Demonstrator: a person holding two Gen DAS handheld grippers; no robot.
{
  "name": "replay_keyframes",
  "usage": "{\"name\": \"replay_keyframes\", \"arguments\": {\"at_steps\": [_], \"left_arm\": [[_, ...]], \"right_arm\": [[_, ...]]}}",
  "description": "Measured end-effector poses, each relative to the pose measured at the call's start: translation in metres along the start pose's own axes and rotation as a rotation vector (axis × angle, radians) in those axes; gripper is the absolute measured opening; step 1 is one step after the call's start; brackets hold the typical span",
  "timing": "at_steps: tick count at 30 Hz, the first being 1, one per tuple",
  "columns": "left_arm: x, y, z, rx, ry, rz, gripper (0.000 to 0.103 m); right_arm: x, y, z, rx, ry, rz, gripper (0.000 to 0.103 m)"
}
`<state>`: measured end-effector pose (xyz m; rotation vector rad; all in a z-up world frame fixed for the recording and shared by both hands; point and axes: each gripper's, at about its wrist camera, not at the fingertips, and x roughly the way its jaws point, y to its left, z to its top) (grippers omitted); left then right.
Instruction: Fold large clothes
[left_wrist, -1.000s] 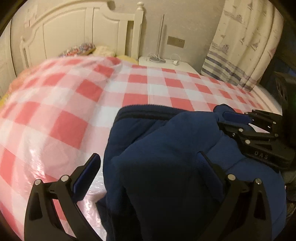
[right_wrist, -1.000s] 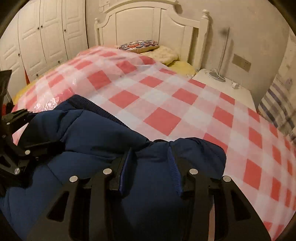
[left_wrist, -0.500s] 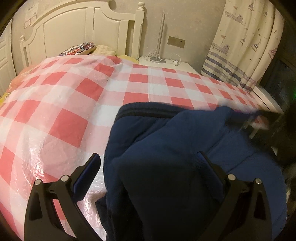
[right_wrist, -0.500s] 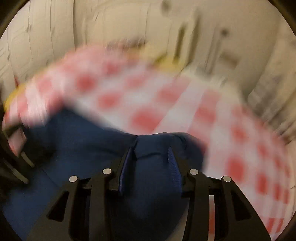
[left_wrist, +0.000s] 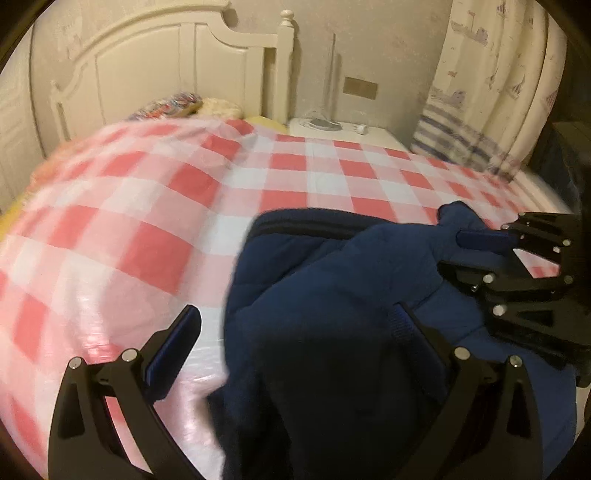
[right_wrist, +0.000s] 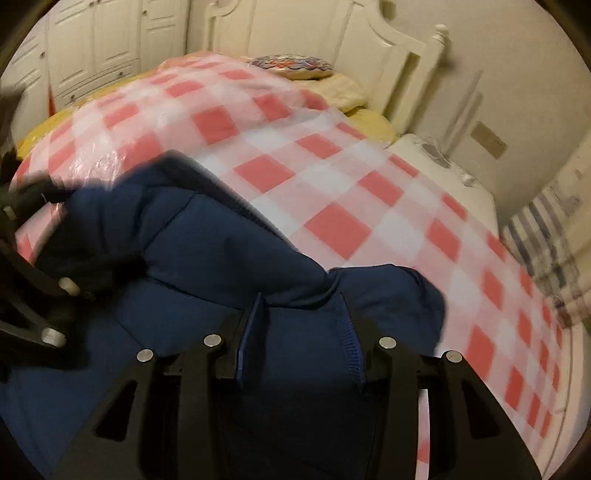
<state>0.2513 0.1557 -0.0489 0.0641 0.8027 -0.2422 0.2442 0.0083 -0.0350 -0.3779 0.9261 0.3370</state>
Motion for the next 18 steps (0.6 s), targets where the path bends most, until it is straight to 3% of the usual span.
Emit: {"name": "replay_keyframes", "arguments": {"at_steps": [2, 5, 8, 10, 11, 12, 14, 16, 18], "left_arm": [[-0.013, 0.001, -0.001, 0.003, -0.019, 0.035, 0.101], [-0.049, 0.007, -0.005, -0.016, -0.071, 0.025, 0.101], [-0.088, 0.005, -0.021, 0.029, -0.118, -0.014, 0.101], [-0.104, -0.002, -0.040, 0.081, -0.121, -0.031, 0.101], [-0.106, -0.008, -0.054, 0.111, -0.106, -0.032, 0.101], [-0.101, -0.013, -0.063, 0.136, -0.085, -0.016, 0.101], [-0.092, -0.014, -0.086, 0.136, -0.100, -0.002, 0.101], [-0.081, -0.001, -0.098, 0.042, -0.086, -0.056, 0.101], [-0.074, 0.011, -0.104, -0.021, -0.084, -0.129, 0.101]], "right_arm": [[-0.003, -0.011, -0.001, 0.045, 0.002, 0.043, 0.042], [-0.019, -0.007, -0.005, 0.037, -0.029, 0.000, 0.042], [-0.064, 0.005, -0.014, 0.063, -0.143, 0.042, 0.044], [-0.098, 0.018, -0.024, 0.054, -0.227, 0.076, 0.054], [-0.106, 0.025, -0.027, 0.037, -0.242, 0.081, 0.064], [-0.109, 0.036, -0.030, -0.002, -0.236, 0.077, 0.070], [-0.092, 0.059, -0.037, -0.097, -0.142, 0.041, 0.070], [-0.071, 0.067, -0.046, -0.096, -0.107, 0.033, 0.071], [-0.065, 0.057, -0.046, -0.042, -0.093, 0.101, 0.071]]}}
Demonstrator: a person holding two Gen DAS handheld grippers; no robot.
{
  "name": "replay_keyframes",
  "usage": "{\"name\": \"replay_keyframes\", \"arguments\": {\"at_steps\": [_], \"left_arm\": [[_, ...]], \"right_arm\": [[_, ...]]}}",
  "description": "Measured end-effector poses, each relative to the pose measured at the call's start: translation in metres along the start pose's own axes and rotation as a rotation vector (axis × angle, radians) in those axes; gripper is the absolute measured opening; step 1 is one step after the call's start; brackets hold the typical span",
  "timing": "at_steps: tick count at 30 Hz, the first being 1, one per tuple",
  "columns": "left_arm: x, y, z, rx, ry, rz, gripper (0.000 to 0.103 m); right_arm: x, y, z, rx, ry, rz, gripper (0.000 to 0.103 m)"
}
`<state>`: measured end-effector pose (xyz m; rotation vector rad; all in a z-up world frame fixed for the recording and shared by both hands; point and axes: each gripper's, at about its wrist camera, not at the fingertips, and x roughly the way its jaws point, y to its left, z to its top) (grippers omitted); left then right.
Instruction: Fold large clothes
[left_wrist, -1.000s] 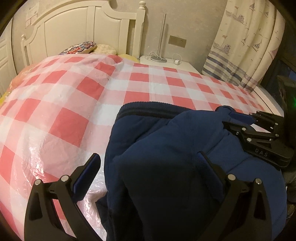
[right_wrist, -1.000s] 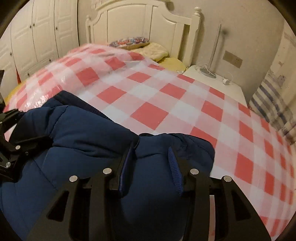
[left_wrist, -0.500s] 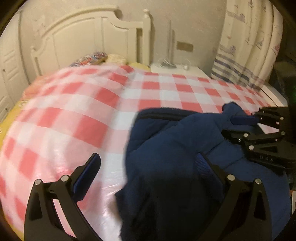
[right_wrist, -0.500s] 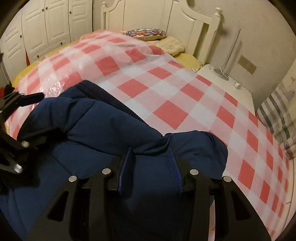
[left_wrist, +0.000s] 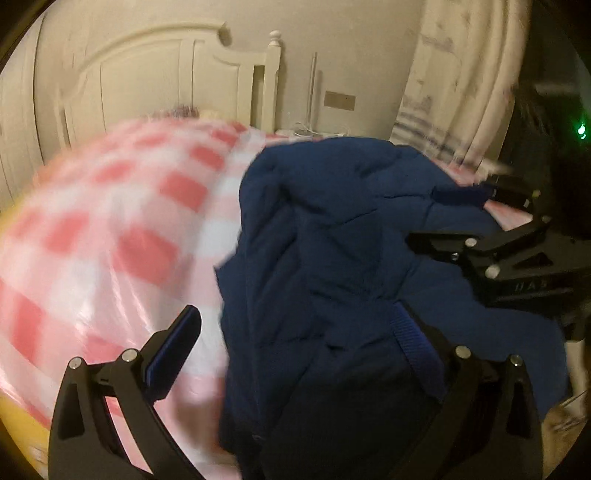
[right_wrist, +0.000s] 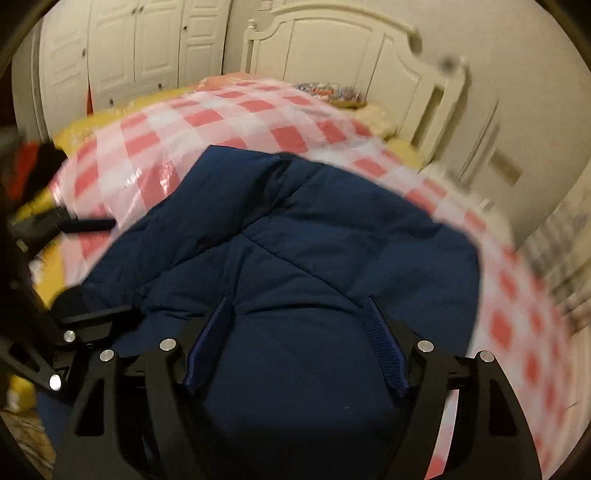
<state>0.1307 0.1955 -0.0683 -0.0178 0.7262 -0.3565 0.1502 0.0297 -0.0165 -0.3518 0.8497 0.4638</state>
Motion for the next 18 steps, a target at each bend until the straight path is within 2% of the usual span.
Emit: {"name": "replay_keyframes", "arguments": {"at_steps": [2, 5, 7, 9, 11, 12, 14, 18], "left_arm": [[0.003, 0.005, -0.004, -0.031, 0.001, -0.036, 0.101], [-0.003, -0.001, -0.002, 0.006, -0.003, 0.005, 0.101], [-0.007, -0.004, -0.003, 0.009, 0.000, 0.033, 0.101], [-0.011, -0.002, -0.006, -0.003, -0.001, 0.044, 0.101], [-0.012, 0.001, -0.007, -0.023, 0.002, 0.033, 0.101], [-0.012, 0.003, -0.010, -0.035, 0.008, 0.016, 0.101], [-0.009, 0.004, -0.009, -0.042, 0.014, 0.004, 0.101], [-0.012, 0.011, -0.001, -0.083, 0.068, -0.034, 0.101]], "right_arm": [[-0.003, -0.004, 0.000, 0.016, 0.003, 0.015, 0.071], [-0.030, 0.013, -0.002, -0.043, -0.037, -0.044, 0.071], [-0.055, 0.025, -0.008, -0.059, -0.085, -0.011, 0.071], [-0.077, 0.038, -0.023, -0.094, -0.106, 0.000, 0.075], [-0.082, 0.049, -0.046, -0.125, -0.075, 0.023, 0.081], [-0.077, 0.052, -0.059, -0.117, -0.065, 0.021, 0.083], [-0.076, 0.048, -0.078, -0.054, -0.138, 0.030, 0.083], [-0.091, 0.031, -0.073, 0.018, -0.116, 0.086, 0.083]]}}
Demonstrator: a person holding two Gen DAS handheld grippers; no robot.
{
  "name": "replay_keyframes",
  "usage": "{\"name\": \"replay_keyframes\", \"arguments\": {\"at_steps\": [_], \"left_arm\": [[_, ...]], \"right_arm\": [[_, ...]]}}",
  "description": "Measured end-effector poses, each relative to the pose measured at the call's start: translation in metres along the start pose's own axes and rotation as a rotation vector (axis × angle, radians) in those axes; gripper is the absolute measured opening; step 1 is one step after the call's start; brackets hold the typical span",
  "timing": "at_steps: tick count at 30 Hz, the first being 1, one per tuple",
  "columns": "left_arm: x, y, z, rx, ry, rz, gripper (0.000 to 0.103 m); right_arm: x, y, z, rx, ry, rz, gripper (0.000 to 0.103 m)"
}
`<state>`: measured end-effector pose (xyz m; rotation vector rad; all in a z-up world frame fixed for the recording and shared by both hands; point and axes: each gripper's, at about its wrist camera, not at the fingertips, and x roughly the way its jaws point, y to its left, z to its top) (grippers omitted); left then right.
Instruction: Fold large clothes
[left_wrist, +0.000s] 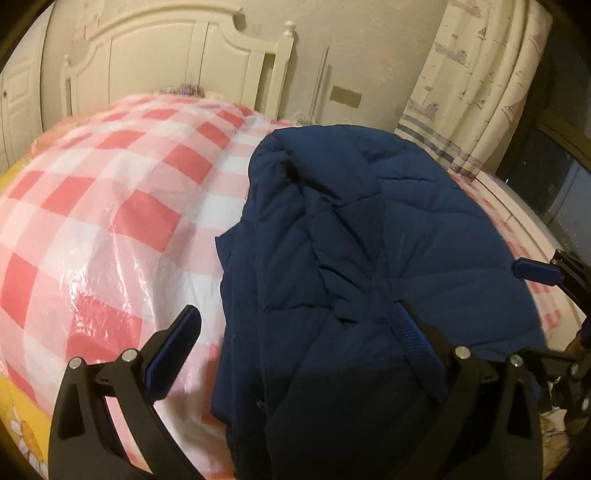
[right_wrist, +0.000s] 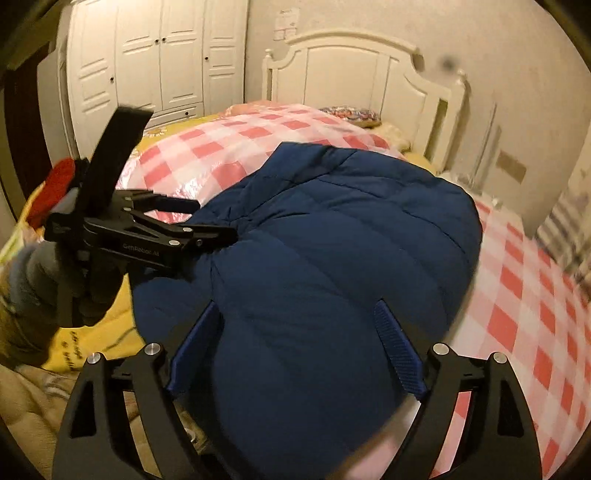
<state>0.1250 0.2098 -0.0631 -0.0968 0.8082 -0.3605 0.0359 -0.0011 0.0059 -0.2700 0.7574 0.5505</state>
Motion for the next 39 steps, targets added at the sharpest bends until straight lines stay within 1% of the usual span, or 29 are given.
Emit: {"name": "replay_keyframes", "arguments": {"at_steps": [1, 2, 3, 4, 5, 6, 7, 8, 10, 11, 12, 14, 17, 20, 23, 24, 25, 26, 27, 28, 30, 32, 34, 35, 36, 37, 38, 39], "left_arm": [[-0.001, 0.003, 0.003, -0.017, 0.019, -0.022, 0.101], [-0.001, 0.008, 0.008, -0.040, 0.048, -0.058, 0.101], [0.000, 0.012, 0.010, -0.056, 0.068, -0.082, 0.101], [0.002, 0.016, 0.013, -0.077, 0.093, -0.108, 0.101], [0.005, 0.021, 0.016, -0.097, 0.119, -0.132, 0.101], [0.012, 0.026, 0.020, -0.117, 0.165, -0.172, 0.101], [0.018, 0.028, 0.021, -0.125, 0.198, -0.199, 0.101], [0.023, 0.030, 0.021, -0.131, 0.221, -0.221, 0.101], [0.034, 0.037, 0.020, -0.163, 0.263, -0.283, 0.101], [0.040, 0.042, 0.017, -0.194, 0.279, -0.328, 0.101], [0.042, 0.046, 0.015, -0.213, 0.272, -0.357, 0.101], [0.039, 0.047, 0.010, -0.200, 0.232, -0.383, 0.101], [0.036, 0.043, 0.006, -0.195, 0.200, -0.362, 0.101], [0.038, 0.037, 0.005, -0.172, 0.194, -0.374, 0.101], [0.040, 0.036, 0.008, -0.164, 0.209, -0.403, 0.100], [0.039, 0.034, 0.008, -0.168, 0.204, -0.422, 0.094], [0.036, 0.033, 0.006, -0.168, 0.186, -0.423, 0.092], [0.033, 0.031, 0.005, -0.160, 0.168, -0.416, 0.085], [0.027, 0.026, 0.004, -0.141, 0.135, -0.398, 0.079], [0.024, 0.023, 0.004, -0.135, 0.118, -0.386, 0.077], [0.021, 0.013, 0.010, -0.133, 0.089, -0.374, 0.065], [0.024, -0.001, 0.025, -0.127, 0.063, -0.382, 0.058], [0.032, -0.018, 0.043, -0.111, 0.040, -0.385, 0.056], [0.040, -0.031, 0.059, -0.107, 0.028, -0.397, 0.056], [0.045, -0.040, 0.069, -0.105, 0.020, -0.406, 0.056], [0.054, -0.053, 0.086, -0.095, 0.008, -0.413, 0.056], [0.065, -0.068, 0.101, -0.078, -0.002, -0.412, 0.056], [0.074, -0.081, 0.113, -0.065, -0.008, -0.408, 0.056]], "right_arm": [[-0.006, -0.004, 0.001, 0.015, -0.008, 0.008, 0.084], [-0.014, -0.014, 0.002, 0.049, -0.029, 0.021, 0.091], [-0.018, -0.023, 0.000, 0.088, -0.043, 0.035, 0.095], [-0.020, -0.033, -0.005, 0.139, -0.049, 0.057, 0.095], [-0.016, -0.049, -0.011, 0.222, -0.033, 0.100, 0.095], [-0.010, -0.061, -0.017, 0.294, -0.008, 0.130, 0.096], [0.000, -0.075, -0.026, 0.388, 0.034, 0.162, 0.097], [0.008, -0.083, -0.033, 0.440, 0.056, 0.195, 0.097], [0.020, -0.095, -0.043, 0.536, 0.063, 0.301, 0.099], [0.026, -0.098, -0.047, 0.570, 0.062, 0.323, 0.099], [0.029, -0.099, -0.048, 0.581, 0.065, 0.338, 0.099], [0.036, -0.101, -0.051, 0.607, 0.069, 0.379, 0.099], [0.045, -0.103, -0.056, 0.646, 0.075, 0.433, 0.099], [0.057, -0.106, -0.061, 0.697, 0.082, 0.502, 0.099], [0.057, -0.100, -0.058, 0.677, 0.051, 0.497, 0.099], [0.056, -0.101, -0.054, 0.661, 0.034, 0.489, 0.097], [0.052, -0.097, -0.053, 0.636, 0.008, 0.469, 0.094], [0.048, -0.095, -0.054, 0.619, -0.013, 0.455, 0.088], [0.043, -0.091, -0.053, 0.590, -0.043, 0.430, 0.083], [0.039, -0.089, -0.052, 0.568, -0.060, 0.408, 0.082], [0.031, -0.089, -0.048, 0.528, -0.104, 0.359, 0.076], [0.019, -0.095, -0.041, 0.481, -0.161, 0.291, 0.074], [0.009, -0.108, -0.033, 0.455, -0.205, 0.245, 0.073], [0.003, -0.120, -0.028, 0.453, -0.231, 0.217, 0.073], [-0.003, -0.135, -0.024, 0.450, -0.261, 0.185, 0.073], [-0.009, -0.149, -0.023, 0.451, -0.282, 0.165, 0.073], [-0.014, -0.173, -0.021, 0.461, -0.306, 0.140, 0.073], [-0.015, -0.189, -0.017, 0.470, -0.316, 0.120, 0.072]]}}
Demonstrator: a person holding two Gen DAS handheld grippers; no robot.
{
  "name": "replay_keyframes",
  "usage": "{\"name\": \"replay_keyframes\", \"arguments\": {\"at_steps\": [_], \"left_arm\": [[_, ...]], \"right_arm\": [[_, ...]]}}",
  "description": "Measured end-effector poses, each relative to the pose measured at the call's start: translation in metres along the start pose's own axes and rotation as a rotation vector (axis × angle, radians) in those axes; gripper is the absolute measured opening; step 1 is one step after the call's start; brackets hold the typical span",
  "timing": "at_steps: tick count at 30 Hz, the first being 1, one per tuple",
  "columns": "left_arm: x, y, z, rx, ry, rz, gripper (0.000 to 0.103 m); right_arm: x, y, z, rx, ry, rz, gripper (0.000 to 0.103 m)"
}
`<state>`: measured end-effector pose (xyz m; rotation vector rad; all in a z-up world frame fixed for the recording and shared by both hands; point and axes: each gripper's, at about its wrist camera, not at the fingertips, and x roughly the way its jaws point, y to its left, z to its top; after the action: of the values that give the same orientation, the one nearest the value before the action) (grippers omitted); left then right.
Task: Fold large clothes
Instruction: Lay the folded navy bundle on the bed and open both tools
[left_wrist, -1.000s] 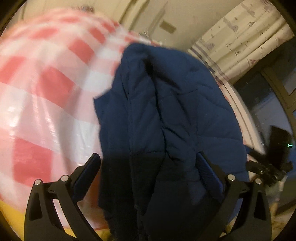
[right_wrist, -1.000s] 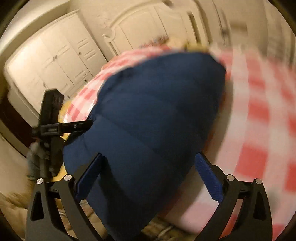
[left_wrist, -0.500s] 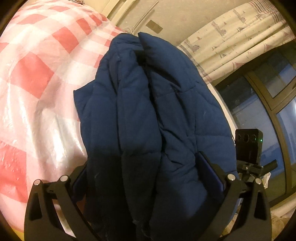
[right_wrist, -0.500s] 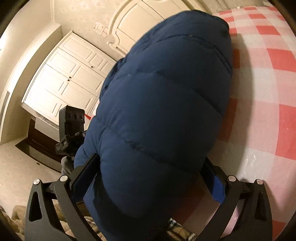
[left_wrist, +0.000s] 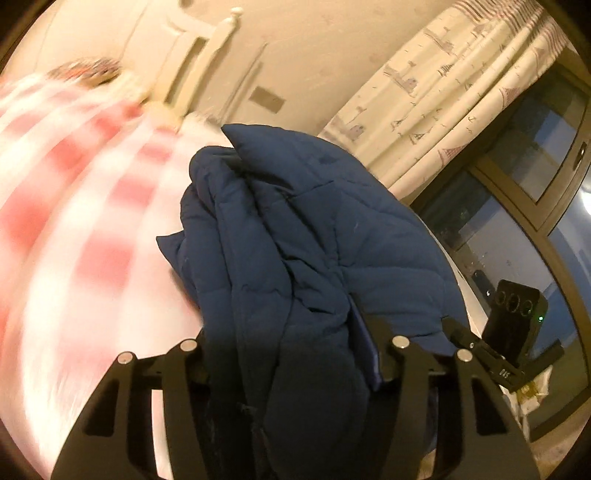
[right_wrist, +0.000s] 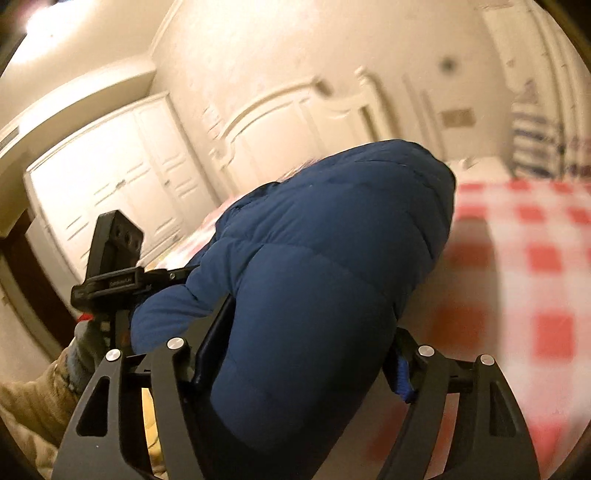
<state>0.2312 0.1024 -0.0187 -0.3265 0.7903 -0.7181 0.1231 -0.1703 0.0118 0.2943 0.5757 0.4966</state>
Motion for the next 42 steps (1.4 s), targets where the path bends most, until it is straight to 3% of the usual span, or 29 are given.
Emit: {"name": "replay_keyframes", "arguments": {"at_steps": [3, 5, 6, 7, 8, 9, 12, 14, 16, 17, 19, 21, 29, 33, 36, 40, 42], "left_arm": [[0.057, -0.014, 0.027, -0.007, 0.029, 0.024, 0.056], [0.101, -0.014, 0.025, -0.028, 0.093, 0.085, 0.057], [0.126, -0.015, 0.018, -0.029, 0.138, 0.135, 0.069], [0.129, -0.014, 0.012, -0.028, 0.112, 0.146, 0.072], [0.131, -0.018, 0.008, -0.025, 0.076, 0.170, 0.074], [0.130, -0.019, 0.006, -0.031, 0.072, 0.177, 0.074], [0.124, -0.020, 0.005, -0.016, 0.071, 0.201, 0.077], [0.122, -0.025, 0.004, 0.010, 0.060, 0.223, 0.077], [0.124, -0.033, 0.003, 0.020, 0.041, 0.254, 0.078], [0.130, -0.039, 0.008, 0.021, 0.034, 0.265, 0.079], [0.129, -0.043, 0.006, 0.040, 0.009, 0.315, 0.084], [0.124, -0.051, 0.001, 0.101, -0.012, 0.385, 0.088], [0.113, -0.067, -0.003, 0.180, -0.034, 0.472, 0.099], [0.090, -0.079, -0.003, 0.221, -0.033, 0.523, 0.099], [0.053, -0.107, -0.004, 0.283, -0.115, 0.612, 0.100], [-0.007, -0.158, -0.012, 0.351, -0.299, 0.678, 0.101], [-0.029, -0.178, -0.018, 0.368, -0.348, 0.686, 0.101]], "right_arm": [[0.008, -0.044, 0.030, -0.003, 0.000, -0.080, 0.072], [0.021, -0.078, 0.034, 0.038, 0.070, -0.134, 0.073], [0.033, -0.098, 0.032, 0.066, 0.137, -0.227, 0.076], [0.040, -0.110, 0.030, 0.096, 0.174, -0.278, 0.081], [0.034, -0.120, 0.030, 0.161, 0.146, -0.271, 0.085], [0.029, -0.119, 0.032, 0.178, 0.147, -0.287, 0.085], [0.011, -0.079, 0.043, 0.077, 0.091, -0.494, 0.087], [0.002, -0.040, 0.047, 0.003, 0.003, -0.490, 0.087], [0.008, -0.011, 0.047, -0.076, -0.030, -0.508, 0.087], [0.019, 0.002, 0.041, -0.133, -0.007, -0.534, 0.087], [0.064, 0.011, 0.016, -0.201, 0.176, -0.573, 0.089], [0.075, 0.023, -0.007, -0.337, 0.116, -0.646, 0.092], [0.069, 0.022, -0.001, -0.279, 0.124, -0.639, 0.092], [0.054, 0.029, -0.004, -0.260, 0.202, -0.596, 0.095], [0.023, 0.048, 0.001, -0.237, 0.159, -0.572, 0.095], [-0.033, 0.084, 0.016, -0.248, 0.018, -0.570, 0.097], [-0.049, 0.097, 0.019, -0.265, -0.018, -0.578, 0.097]]}}
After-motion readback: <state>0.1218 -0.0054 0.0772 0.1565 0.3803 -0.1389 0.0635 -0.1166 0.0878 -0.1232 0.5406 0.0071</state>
